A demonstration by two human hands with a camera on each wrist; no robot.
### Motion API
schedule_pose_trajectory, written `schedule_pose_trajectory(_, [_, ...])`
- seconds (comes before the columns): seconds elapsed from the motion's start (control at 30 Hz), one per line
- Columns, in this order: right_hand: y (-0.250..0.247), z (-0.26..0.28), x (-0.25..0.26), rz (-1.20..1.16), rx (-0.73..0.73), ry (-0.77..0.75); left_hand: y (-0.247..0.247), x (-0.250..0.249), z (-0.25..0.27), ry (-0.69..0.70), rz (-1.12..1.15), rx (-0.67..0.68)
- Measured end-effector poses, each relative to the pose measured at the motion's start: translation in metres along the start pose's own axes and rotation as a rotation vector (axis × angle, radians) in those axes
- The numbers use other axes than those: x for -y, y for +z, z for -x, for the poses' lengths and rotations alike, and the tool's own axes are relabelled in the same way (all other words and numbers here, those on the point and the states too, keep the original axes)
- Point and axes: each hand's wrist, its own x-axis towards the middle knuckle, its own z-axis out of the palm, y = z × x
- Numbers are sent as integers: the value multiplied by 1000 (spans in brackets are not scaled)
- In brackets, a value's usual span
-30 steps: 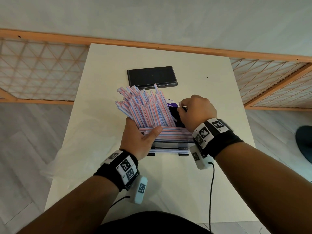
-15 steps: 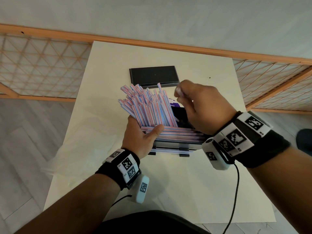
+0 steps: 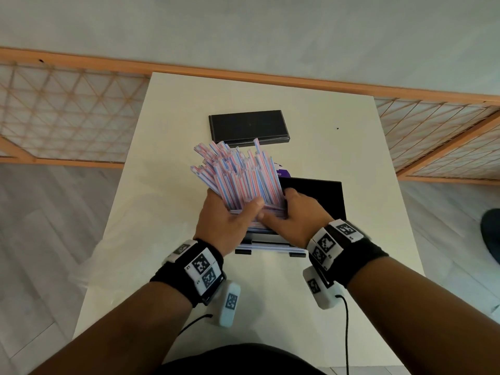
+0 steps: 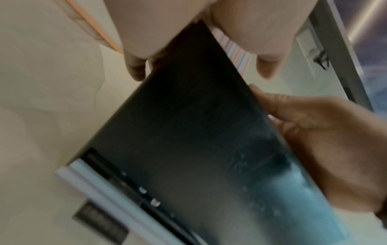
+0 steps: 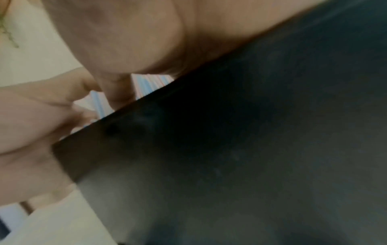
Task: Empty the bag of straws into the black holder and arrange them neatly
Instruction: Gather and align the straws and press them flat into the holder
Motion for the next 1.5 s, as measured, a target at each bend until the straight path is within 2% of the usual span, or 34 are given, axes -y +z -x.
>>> schedule_pose_trajectory(0.13, [-5,-12,9,-49,19,69,-8,-14,-18,-26,180,-6])
schedule_pose_trajectory(0.27, [0,-14,15,-150,14,68,-17,-33,-38,19,204,-14])
schedule_pose_trajectory(0.4, [-2,-2,19,-291,-69,-78,-11,-43,-38,53,275,55])
schedule_pose_trajectory(0.53, [-4,9,23,-394,-232,-252,-10,-54,-33,148,344,106])
schedule_pose_trajectory(0.63, [-6,11,19,-397,-382,-351,-19,-56,-34,190,409,178])
schedule_pose_trajectory(0.7, [-5,8,14,-339,-431,-378,-24,-51,-35,169,406,162])
schedule_pose_trajectory(0.8, [-3,9,5,-258,-349,-342,-30,-38,-26,79,401,71])
schedule_pose_trajectory(0.93, [-13,14,-19,-121,-177,-208,-28,-25,-10,-100,593,12])
schedule_pose_trajectory(1.07, [-12,12,-30,82,37,-152,-16,-22,0,-144,519,45])
schedule_pose_trajectory(1.17, [-4,7,-26,136,18,-179,-8,-24,3,-141,418,56])
schedule_pose_trajectory(1.3, [1,4,-29,64,-49,-192,-4,-17,1,-151,348,11])
schedule_pose_trajectory(1.43, [4,10,-30,-11,-76,-359,-2,-13,5,-168,208,45])
schedule_pose_trajectory(1.5, [3,12,-27,58,-65,-316,-1,-12,5,-145,177,31])
